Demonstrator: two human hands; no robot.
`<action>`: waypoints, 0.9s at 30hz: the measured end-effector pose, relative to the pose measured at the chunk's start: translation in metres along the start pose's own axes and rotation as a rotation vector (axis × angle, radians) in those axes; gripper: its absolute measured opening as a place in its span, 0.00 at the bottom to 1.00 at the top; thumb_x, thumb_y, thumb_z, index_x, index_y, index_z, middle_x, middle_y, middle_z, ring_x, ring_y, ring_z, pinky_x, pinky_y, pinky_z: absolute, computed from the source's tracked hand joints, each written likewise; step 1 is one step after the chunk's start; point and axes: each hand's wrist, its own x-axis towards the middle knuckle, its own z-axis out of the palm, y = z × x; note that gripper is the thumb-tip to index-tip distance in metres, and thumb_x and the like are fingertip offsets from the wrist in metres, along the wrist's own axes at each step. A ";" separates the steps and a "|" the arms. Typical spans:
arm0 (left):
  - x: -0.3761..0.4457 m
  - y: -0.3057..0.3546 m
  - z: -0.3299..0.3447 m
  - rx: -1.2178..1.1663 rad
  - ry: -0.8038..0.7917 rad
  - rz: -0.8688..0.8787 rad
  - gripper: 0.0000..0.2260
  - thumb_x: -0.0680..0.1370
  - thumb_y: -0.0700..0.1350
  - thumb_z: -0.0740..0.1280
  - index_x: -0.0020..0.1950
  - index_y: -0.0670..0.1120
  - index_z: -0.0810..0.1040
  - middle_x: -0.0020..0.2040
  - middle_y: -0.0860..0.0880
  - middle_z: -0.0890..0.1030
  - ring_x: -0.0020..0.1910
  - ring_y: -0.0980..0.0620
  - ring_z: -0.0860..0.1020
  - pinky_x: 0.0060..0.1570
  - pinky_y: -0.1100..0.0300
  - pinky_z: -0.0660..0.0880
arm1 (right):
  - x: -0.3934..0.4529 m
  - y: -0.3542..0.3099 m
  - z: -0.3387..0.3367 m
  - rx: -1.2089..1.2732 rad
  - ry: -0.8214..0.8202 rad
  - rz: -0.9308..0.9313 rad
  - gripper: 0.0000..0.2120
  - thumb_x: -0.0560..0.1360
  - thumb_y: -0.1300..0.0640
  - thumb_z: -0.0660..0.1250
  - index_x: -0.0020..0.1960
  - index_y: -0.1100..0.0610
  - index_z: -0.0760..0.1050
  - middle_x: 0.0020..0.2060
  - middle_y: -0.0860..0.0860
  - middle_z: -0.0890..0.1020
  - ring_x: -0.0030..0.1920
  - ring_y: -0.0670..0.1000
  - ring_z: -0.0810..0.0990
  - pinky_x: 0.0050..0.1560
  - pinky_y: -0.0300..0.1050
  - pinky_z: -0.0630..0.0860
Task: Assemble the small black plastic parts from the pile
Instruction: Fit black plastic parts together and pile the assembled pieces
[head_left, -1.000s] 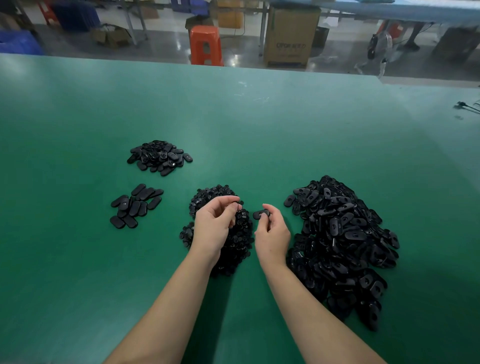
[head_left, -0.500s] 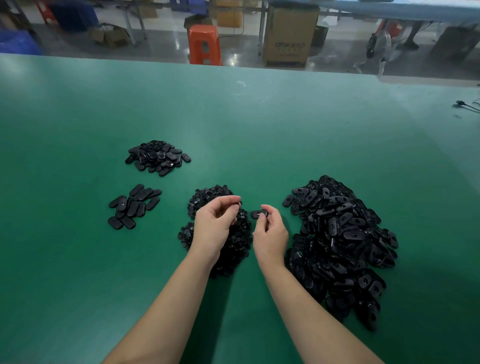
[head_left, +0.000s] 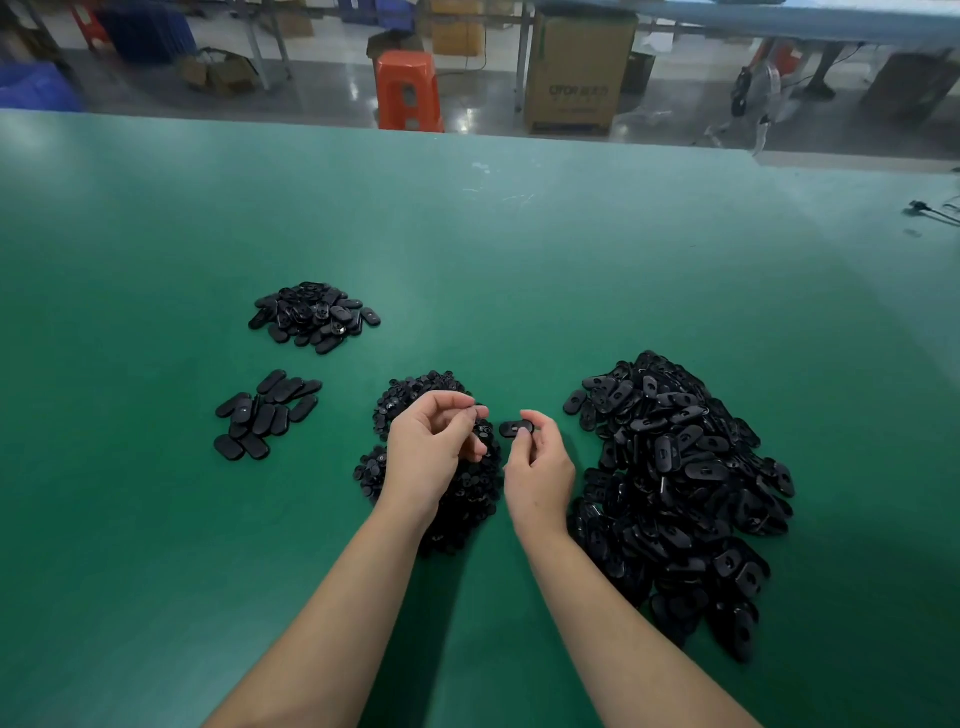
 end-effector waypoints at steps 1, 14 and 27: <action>0.000 -0.001 0.000 -0.007 -0.007 -0.003 0.02 0.80 0.35 0.68 0.51 0.40 0.78 0.45 0.44 0.87 0.28 0.51 0.78 0.32 0.59 0.78 | 0.000 0.000 0.000 0.008 0.000 0.003 0.09 0.82 0.57 0.62 0.58 0.49 0.77 0.39 0.44 0.83 0.38 0.47 0.79 0.41 0.44 0.75; 0.009 -0.005 0.002 0.281 0.020 0.034 0.05 0.76 0.40 0.73 0.44 0.49 0.86 0.33 0.55 0.82 0.29 0.62 0.74 0.30 0.70 0.70 | -0.001 -0.004 -0.003 0.065 -0.028 0.031 0.07 0.82 0.59 0.61 0.56 0.49 0.75 0.43 0.50 0.85 0.42 0.54 0.84 0.47 0.50 0.78; 0.029 -0.019 0.021 0.516 -0.091 -0.007 0.07 0.75 0.41 0.73 0.39 0.52 0.84 0.37 0.52 0.85 0.34 0.54 0.78 0.39 0.59 0.76 | 0.000 -0.007 -0.003 0.076 -0.014 0.057 0.09 0.83 0.60 0.59 0.56 0.51 0.76 0.44 0.51 0.84 0.44 0.55 0.81 0.49 0.56 0.78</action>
